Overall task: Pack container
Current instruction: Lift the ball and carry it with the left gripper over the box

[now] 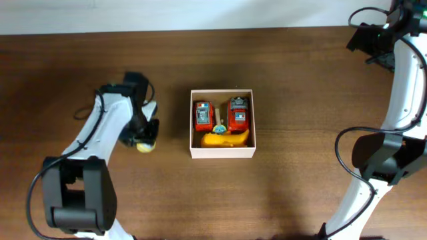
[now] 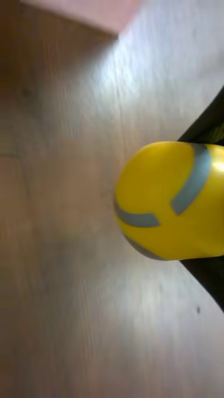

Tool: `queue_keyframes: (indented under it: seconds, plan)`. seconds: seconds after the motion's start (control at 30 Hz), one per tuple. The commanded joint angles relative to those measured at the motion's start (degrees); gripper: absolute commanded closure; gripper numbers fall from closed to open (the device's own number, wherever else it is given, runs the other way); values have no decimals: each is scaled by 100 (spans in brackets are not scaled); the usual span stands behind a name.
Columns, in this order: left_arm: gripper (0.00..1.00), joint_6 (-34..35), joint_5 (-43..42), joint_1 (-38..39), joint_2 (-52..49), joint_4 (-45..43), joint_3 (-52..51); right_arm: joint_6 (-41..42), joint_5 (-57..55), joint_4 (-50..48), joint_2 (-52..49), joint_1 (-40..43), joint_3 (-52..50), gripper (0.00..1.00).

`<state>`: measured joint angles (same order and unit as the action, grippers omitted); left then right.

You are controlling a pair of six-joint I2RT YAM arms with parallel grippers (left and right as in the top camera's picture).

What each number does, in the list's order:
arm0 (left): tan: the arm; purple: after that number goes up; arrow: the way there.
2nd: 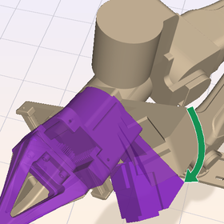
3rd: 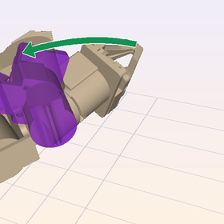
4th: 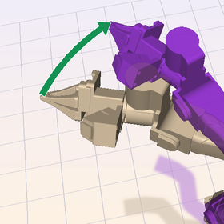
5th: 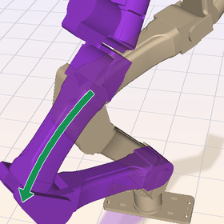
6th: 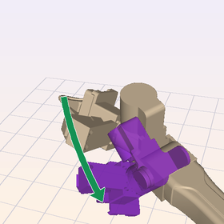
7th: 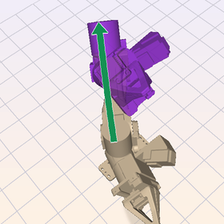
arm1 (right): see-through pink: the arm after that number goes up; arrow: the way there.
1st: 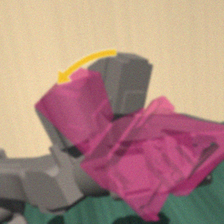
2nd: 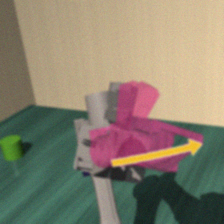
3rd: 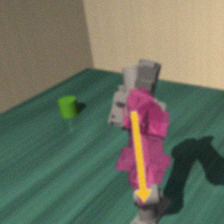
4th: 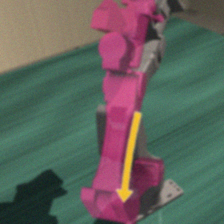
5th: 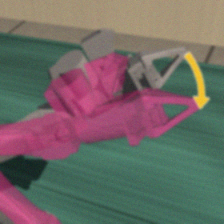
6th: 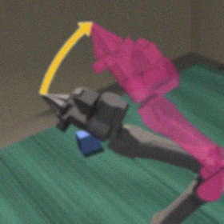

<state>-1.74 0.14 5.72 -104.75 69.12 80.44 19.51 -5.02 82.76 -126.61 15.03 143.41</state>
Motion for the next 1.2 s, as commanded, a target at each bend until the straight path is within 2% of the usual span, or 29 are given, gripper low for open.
queue_keyframes:
  seconds: [0.0, 0.27, 0.63, 0.87, 1.17]
  plan:
    - [57, 39, -83, 92, -22, 334, 822, 48, -11, -2, -11, 0, -7, 1]
    - [56, 35, -83, 892, -22, 656, 2127, 48, -11, -2, -11, 0, -7, 1]
    - [56, 39, 125, 2433, -24, 796, 2253, 48, -11, -2, -11, 0, -7, 1]
    - [55, 42, 175, 2741, -28, 697, 1762, 48, -11, -2, -11, 0, -7, 1]
    - [56, 42, 175, 2739, -28, -269, 542, 48, -11, -2, -11, 0, -7, 1]
